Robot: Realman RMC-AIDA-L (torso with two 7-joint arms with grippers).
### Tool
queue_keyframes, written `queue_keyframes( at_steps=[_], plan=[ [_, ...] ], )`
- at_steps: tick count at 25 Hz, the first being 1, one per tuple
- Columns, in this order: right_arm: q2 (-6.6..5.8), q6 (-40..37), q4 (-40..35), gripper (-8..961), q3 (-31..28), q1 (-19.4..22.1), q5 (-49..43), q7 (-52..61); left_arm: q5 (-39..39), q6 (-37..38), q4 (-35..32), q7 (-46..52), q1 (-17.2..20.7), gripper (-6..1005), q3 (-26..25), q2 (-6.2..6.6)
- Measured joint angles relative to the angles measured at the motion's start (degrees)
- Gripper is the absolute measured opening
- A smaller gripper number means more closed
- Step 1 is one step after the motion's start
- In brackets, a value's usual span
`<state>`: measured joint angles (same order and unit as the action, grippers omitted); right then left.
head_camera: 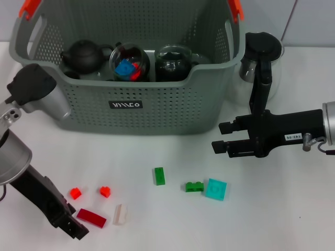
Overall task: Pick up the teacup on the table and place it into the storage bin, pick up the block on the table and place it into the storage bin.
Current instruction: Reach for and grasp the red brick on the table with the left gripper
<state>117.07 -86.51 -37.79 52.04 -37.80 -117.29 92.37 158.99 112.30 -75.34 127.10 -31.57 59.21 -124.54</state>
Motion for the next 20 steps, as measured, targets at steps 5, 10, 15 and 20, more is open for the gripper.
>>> queue_keyframes(
  at_steps=[5,10,15,20],
  plan=[
    [-0.08,-0.03,0.00,644,-0.17,0.08,0.01,0.00,-0.47,-0.45,0.89,0.04,0.55,595,0.03,-0.23],
    [-0.09,-0.06,0.00,643,-0.19,0.15,0.02,0.00,-1.68,-0.22,2.14,0.11,0.74,593,0.06,-0.26],
    [-0.08,-0.06,0.00,644,-0.20,0.19,0.03,0.00,-3.10,-0.41,3.89,-0.21,0.98,591,0.59,-0.26],
    [-0.08,-0.06,0.06,644,-0.19,0.21,0.03,0.00,-3.66,-1.46,4.61,-0.45,1.65,589,0.82,-0.26]
  ],
)
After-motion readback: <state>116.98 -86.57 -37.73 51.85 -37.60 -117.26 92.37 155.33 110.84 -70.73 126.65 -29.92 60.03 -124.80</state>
